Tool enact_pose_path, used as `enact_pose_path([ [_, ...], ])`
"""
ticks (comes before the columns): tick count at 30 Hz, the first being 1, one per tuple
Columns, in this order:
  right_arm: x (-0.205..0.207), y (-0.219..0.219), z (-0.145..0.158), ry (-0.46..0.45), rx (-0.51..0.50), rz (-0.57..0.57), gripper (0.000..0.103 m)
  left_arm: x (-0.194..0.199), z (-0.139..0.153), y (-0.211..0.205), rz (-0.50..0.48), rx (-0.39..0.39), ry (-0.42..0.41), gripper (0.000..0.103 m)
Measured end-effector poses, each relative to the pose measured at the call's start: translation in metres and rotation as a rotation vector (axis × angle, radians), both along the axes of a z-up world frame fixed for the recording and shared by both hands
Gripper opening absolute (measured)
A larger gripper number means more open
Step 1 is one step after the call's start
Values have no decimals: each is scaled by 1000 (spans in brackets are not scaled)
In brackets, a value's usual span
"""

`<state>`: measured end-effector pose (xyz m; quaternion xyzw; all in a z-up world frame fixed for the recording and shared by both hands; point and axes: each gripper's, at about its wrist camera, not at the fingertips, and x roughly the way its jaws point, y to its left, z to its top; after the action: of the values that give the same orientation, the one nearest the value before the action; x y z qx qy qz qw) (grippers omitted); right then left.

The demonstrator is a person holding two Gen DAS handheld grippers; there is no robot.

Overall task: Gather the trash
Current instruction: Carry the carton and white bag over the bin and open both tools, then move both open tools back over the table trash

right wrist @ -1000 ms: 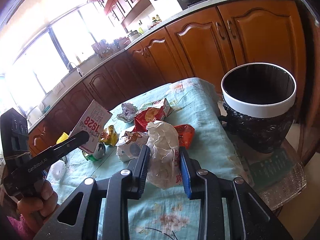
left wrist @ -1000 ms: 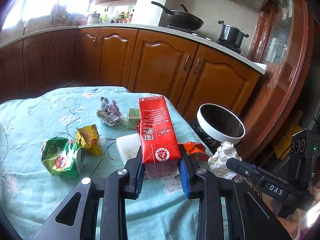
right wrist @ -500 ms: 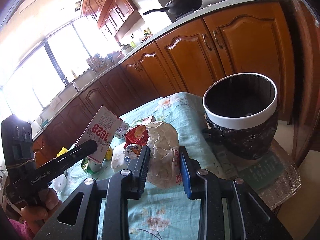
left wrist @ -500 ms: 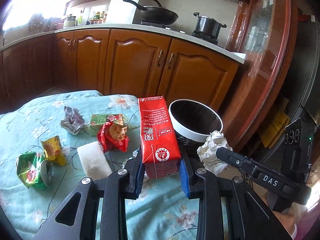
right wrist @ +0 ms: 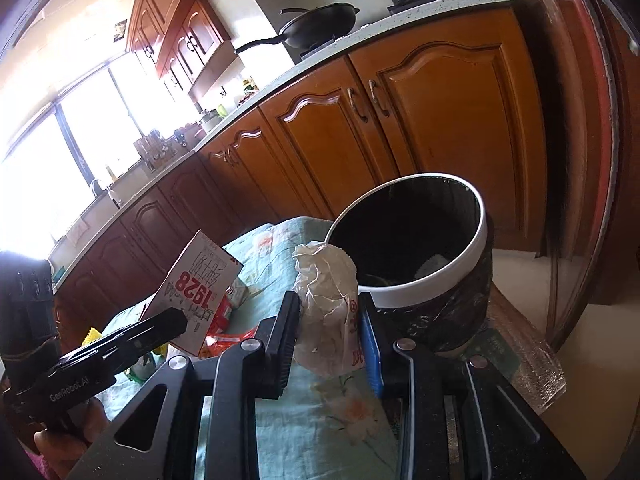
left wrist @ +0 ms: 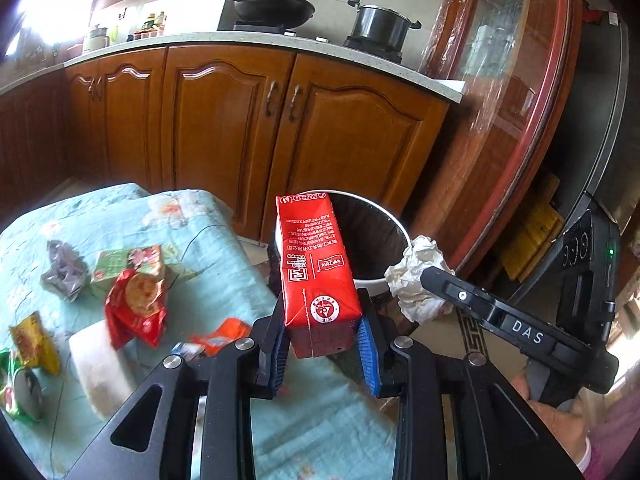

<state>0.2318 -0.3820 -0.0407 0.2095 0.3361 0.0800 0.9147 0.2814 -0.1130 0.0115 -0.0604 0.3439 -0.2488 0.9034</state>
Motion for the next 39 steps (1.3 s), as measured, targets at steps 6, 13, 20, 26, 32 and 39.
enact_pose_path([
  [6,26,-21,-3,22,-14,-34,30,36,-6,-27,-15,14,23,29],
  [13,59,-36,-5,39,-50,-46,30,83,-17,-54,-16,16,66,29],
  [20,88,-41,-10,80,-96,-34,31,123,-33,-83,-19,43,104,29],
  [26,104,-47,-19,114,-110,-28,33,145,-48,-96,-9,53,138,29],
  [32,117,-53,-30,145,-97,-31,39,160,-53,-115,-10,69,153,31],
  [39,116,-64,-33,137,-54,-43,58,159,-51,-123,1,75,144,60],
])
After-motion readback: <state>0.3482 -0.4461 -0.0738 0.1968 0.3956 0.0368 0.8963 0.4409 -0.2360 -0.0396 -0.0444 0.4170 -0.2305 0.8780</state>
